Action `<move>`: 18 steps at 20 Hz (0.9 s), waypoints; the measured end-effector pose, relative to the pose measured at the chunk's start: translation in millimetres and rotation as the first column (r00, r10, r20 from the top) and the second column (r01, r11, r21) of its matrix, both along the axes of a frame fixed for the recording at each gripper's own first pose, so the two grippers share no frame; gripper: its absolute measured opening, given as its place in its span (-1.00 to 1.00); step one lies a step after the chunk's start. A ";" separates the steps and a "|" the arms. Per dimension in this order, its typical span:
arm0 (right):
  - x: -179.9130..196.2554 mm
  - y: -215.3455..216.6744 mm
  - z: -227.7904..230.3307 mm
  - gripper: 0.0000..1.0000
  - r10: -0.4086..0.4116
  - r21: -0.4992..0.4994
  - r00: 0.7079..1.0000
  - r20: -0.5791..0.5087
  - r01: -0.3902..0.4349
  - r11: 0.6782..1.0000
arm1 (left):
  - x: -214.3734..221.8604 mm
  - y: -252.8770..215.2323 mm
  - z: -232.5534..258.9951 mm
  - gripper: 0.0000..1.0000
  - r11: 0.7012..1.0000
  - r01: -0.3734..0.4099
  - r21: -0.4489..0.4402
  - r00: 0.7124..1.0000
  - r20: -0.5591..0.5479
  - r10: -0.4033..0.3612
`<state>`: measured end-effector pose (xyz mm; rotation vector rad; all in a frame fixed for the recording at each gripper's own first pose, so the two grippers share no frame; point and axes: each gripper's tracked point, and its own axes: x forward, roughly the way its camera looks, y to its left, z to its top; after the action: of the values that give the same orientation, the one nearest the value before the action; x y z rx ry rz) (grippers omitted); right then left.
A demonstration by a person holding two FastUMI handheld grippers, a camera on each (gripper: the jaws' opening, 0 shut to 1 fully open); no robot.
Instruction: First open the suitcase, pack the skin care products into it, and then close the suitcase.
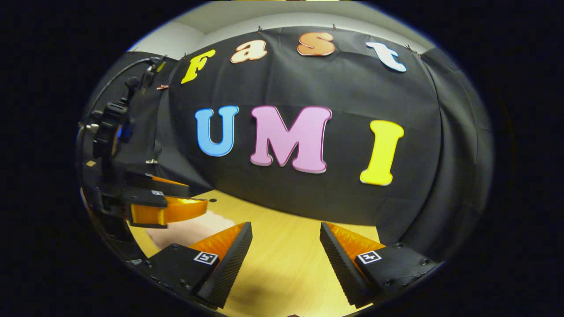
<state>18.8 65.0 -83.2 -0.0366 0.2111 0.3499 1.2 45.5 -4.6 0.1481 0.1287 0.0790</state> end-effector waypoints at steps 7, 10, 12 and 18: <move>16.2 35.8 42.4 0.93 0.014 0.005 0.994 0.104 -0.015 1.000 | 6.4 17.2 47.0 0.72 0.998 0.025 0.055 0.995 0.092 -0.030; 18.3 32.4 39.5 0.92 -0.011 0.009 0.996 0.088 0.011 1.000 | 16.5 27.8 56.2 0.77 0.997 0.021 0.069 0.995 0.094 -0.028; 23.7 24.8 40.0 0.93 -0.045 0.003 0.995 0.088 0.044 0.999 | 22.1 26.4 57.2 0.77 0.997 0.044 0.060 0.994 0.095 -0.050; 27.2 25.8 40.5 0.92 -0.085 -0.006 0.993 0.087 0.085 0.996 | 29.9 36.5 53.5 0.77 0.997 0.066 0.041 0.995 0.076 -0.069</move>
<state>45.9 90.9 -42.7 -0.0526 0.1277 0.2617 31.2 82.0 48.8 0.1879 0.0446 0.0196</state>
